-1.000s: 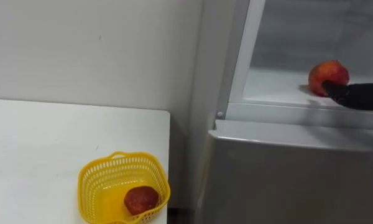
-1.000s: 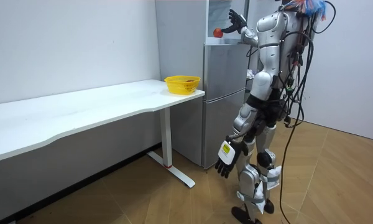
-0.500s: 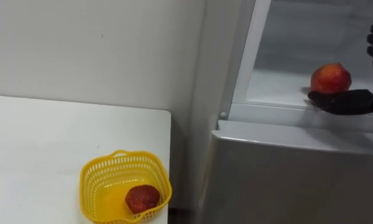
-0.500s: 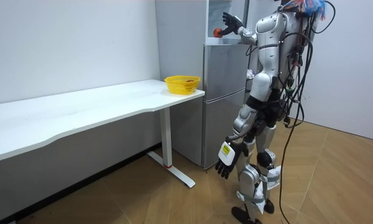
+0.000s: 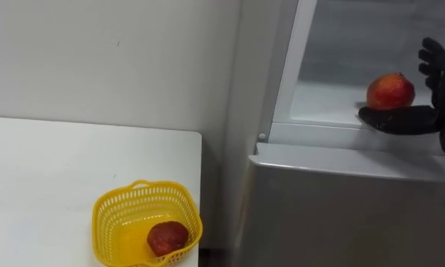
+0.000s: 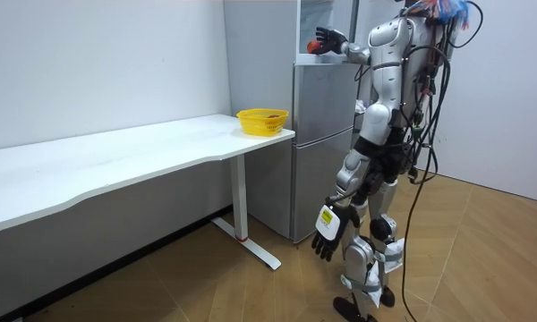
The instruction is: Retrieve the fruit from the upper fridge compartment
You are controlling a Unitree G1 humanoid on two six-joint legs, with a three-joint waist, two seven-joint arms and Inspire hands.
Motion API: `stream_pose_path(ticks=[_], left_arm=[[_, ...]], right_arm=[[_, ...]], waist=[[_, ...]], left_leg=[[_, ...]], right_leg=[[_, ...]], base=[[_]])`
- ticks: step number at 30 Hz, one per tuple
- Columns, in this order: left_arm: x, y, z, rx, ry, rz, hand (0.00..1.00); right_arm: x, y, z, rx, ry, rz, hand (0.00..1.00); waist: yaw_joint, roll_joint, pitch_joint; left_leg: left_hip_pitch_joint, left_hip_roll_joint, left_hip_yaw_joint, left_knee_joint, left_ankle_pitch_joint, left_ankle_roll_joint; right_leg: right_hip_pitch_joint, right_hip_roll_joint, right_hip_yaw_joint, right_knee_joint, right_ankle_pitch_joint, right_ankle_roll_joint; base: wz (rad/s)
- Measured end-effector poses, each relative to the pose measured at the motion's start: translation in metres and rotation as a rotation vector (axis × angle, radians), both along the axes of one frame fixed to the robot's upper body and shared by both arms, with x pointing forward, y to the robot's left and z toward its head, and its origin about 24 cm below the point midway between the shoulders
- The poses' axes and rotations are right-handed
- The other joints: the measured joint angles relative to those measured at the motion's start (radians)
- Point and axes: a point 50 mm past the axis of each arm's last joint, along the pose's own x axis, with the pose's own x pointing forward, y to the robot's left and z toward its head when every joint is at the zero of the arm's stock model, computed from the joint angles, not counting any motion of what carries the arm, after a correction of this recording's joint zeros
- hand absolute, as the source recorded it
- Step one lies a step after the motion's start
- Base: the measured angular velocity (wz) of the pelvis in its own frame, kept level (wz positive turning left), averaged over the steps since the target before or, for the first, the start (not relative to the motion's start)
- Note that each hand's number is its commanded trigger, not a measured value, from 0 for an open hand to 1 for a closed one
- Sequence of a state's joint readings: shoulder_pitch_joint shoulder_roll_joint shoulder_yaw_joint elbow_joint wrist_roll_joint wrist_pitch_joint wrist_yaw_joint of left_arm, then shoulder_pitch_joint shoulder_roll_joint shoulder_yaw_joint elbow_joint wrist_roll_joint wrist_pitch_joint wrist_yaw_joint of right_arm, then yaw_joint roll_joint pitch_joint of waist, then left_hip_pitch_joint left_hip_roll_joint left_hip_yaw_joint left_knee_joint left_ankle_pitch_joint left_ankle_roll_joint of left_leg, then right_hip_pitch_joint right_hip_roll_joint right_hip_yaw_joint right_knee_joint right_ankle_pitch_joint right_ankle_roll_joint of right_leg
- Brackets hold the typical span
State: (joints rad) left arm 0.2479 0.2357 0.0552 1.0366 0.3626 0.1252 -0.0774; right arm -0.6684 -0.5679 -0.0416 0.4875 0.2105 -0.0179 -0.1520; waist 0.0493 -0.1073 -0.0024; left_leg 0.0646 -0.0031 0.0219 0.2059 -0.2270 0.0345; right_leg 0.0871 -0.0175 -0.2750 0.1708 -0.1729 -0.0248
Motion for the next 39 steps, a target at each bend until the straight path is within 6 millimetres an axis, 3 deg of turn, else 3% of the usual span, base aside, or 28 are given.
stream_pose_path(ticks=[7,13,15,16,17,19,28,35,39], left_arm=[[0.001,0.001,0.0,0.006,0.003,0.003,0.0],[0.0,0.002,0.0,0.015,0.017,0.009,0.0],[-0.001,0.002,0.0,0.014,0.02,0.009,0.0],[-0.001,0.002,0.0,0.013,0.021,0.01,0.0],[-0.002,0.002,0.0,0.009,0.024,0.01,0.0],[-0.002,0.001,0.0,0.005,0.028,0.01,0.0],[0.0,0.003,0.001,0.004,0.025,0.005,0.0],[0.001,0.006,0.002,0.008,0.025,0.004,0.0],[0.004,0.007,0.002,0.01,0.017,0.0,0.0]], right_arm=[[0.005,-0.005,-0.006,0.04,0.056,0.01,0.0],[0.006,-0.01,-0.017,0.062,0.111,0.017,0.0],[0.007,-0.01,-0.02,0.078,0.124,0.027,0.02],[0.007,-0.01,-0.02,0.082,0.125,0.027,0.12],[0.007,-0.01,-0.02,0.086,0.126,0.028,0.78],[0.007,-0.01,-0.02,0.093,0.126,0.031,1.0],[0.007,-0.013,-0.026,0.105,0.148,0.026,1.0],[0.008,-0.017,-0.021,0.091,0.141,-0.008,1.0],[0.007,-0.023,-0.017,0.083,0.127,-0.034,1.0]], waist=[[0.004,-0.004,-0.0045],[0.011,-0.004,-0.0025],[0.012,-0.001,0.0016],[0.012,-0.002,0.002],[0.013,-0.002,0.0025],[0.013,-0.002,0.0025],[0.013,-0.006,0.0005],[0.014,-0.006,0.0053],[0.034,-0.006,0.0052]], left_leg=[[0.003,0.0,0.0,0.008,0.0,0.0],[0.023,-0.001,0.002,0.007,0.0,0.0],[0.031,-0.001,-0.001,-0.002,0.0,0.0],[0.031,-0.001,-0.001,-0.002,0.0,0.0],[0.031,-0.001,-0.002,-0.002,0.0,0.0],[0.031,-0.001,0.0,-0.002,0.0,0.0],[0.038,-0.002,-0.002,-0.001,0.0,0.0],[0.046,-0.002,-0.004,-0.008,0.0,0.0],[0.05,-0.002,-0.003,-0.005,0.0,0.0]], right_leg=[[0.007,0.0,-0.002,0.001,0.0,0.0],[0.027,0.001,-0.003,0.001,0.0,0.0],[0.034,0.004,0.0,0.001,0.0,0.0],[0.034,0.004,0.0,0.001,0.0,0.0],[0.034,0.004,0.0,0.001,0.0,0.0],[0.034,0.004,0.0,0.001,0.0,0.0],[0.043,0.004,-0.001,0.0,0.0,0.0],[0.048,0.005,-0.003,-0.003,0.0,0.0],[0.051,0.004,-0.001,-0.003,0.0,0.0]], base=[[0.0],[0.0],[0.0],[0.0],[0.0],[0.0],[0.0],[0.01],[0.01]])
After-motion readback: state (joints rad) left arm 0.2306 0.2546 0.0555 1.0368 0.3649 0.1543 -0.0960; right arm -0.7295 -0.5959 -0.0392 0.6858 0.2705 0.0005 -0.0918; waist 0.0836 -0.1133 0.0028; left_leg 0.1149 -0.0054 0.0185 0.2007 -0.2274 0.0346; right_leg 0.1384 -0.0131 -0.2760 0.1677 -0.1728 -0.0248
